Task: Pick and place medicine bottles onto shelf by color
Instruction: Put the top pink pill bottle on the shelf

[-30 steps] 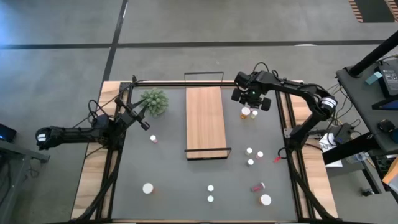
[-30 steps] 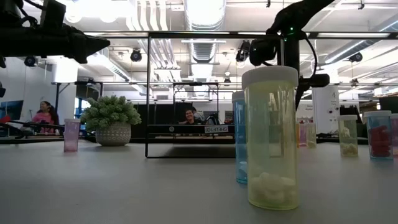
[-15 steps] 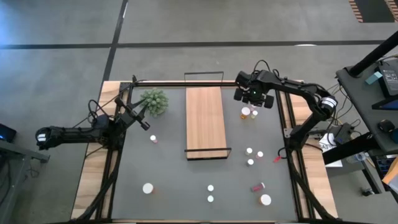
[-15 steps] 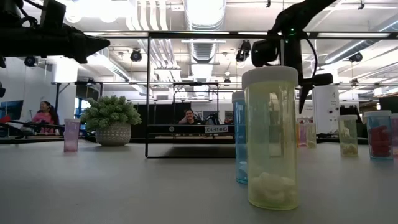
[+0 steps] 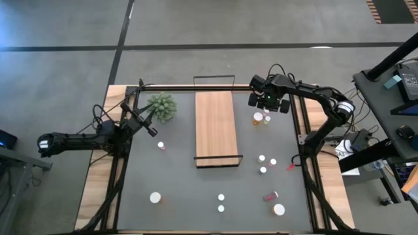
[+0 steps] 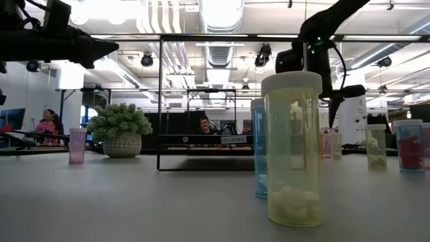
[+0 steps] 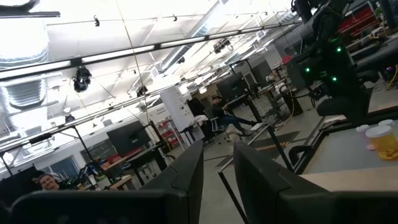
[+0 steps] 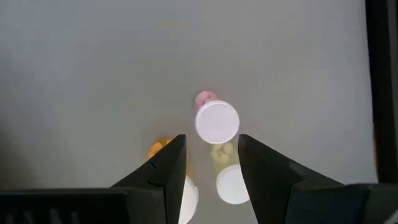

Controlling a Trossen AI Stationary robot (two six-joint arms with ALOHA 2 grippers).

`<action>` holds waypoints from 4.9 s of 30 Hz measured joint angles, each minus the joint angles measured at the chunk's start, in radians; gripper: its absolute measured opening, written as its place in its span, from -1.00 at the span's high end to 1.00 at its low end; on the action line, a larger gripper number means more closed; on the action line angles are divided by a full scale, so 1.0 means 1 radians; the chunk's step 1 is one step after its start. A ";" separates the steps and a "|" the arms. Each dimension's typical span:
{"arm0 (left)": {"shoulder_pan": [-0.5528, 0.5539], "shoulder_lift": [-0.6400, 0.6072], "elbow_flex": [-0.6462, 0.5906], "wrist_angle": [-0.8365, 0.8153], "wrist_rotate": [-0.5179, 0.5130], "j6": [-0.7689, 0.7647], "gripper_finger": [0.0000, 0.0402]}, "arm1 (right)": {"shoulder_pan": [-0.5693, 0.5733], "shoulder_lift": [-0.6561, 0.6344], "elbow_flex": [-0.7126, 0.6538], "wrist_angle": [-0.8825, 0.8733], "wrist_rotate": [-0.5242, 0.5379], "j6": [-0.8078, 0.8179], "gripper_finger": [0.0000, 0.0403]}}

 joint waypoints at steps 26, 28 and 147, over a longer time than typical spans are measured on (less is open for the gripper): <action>0.000 0.000 0.000 0.000 0.000 0.000 0.64 | -0.020 0.001 -0.175 0.246 0.034 -0.002 -0.31; 0.000 0.000 0.000 0.000 0.000 0.000 0.64 | -0.020 0.001 -0.176 0.261 0.034 -0.011 -0.26; 0.000 0.000 0.000 0.000 0.000 0.000 0.64 | 0.217 0.763 1.122 -0.106 0.007 -0.410 0.49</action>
